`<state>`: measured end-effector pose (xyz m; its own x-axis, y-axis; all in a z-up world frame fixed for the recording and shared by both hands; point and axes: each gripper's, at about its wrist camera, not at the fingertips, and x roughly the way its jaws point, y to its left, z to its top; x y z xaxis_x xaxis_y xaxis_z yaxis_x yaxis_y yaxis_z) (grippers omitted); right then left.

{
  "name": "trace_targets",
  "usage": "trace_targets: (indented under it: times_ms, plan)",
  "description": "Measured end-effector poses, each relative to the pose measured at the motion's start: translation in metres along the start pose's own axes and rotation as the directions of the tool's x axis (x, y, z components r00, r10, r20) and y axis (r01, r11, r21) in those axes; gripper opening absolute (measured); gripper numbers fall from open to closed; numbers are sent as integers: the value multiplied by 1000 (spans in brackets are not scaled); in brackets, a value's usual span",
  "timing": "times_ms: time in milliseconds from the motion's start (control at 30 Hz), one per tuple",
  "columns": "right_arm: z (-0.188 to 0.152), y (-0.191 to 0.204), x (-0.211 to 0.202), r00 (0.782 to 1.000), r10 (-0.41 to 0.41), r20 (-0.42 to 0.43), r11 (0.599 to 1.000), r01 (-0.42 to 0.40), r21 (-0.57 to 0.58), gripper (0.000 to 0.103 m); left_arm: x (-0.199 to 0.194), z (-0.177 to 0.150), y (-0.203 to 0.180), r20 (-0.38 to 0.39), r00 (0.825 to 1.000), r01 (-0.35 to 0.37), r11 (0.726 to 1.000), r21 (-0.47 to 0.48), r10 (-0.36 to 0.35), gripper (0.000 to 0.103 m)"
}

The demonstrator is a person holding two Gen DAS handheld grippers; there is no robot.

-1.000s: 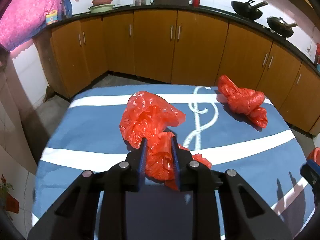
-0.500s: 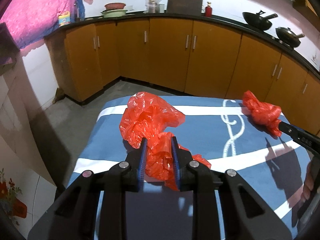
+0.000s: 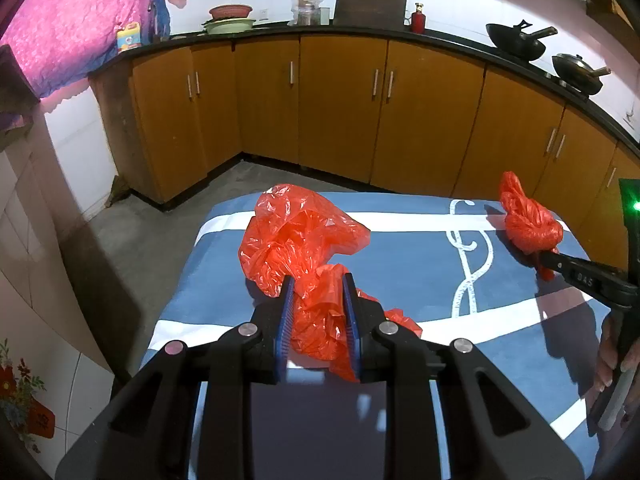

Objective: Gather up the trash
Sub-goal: 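Carry both red bags over the wastebasket and open both tools to drop them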

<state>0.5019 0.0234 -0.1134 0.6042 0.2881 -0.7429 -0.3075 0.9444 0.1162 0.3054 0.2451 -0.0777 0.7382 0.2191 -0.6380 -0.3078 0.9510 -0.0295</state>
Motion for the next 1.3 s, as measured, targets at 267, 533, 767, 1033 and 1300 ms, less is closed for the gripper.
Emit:
trace_targets:
  times_ms: [267, 533, 767, 1033, 1300]
  plan:
    - [-28, -17, -52, 999, 20, 45, 998, -23, 57, 6, -14, 3, -25, 3, 1000, 24, 999, 35, -24, 24]
    - [-58, -43, -147, 990, -24, 136, 996, 13, 83, 6, -55, 5, -74, 38, 994, 95, 991, 99, -99, 24]
    - [-77, -75, -230, 971, -107, 214, 989, 81, 124, 6, -97, 0, -120, 68, 977, 192, 972, 139, -202, 24]
    - [-103, -110, -307, 940, -206, 272, 969, 156, 193, 6, -140, -5, -164, 89, 952, 274, 945, 176, -293, 24]
    - [-130, -145, -355, 917, -265, 298, 948, 191, 254, 6, -166, -12, -196, 85, 931, 331, 921, 207, -354, 24]
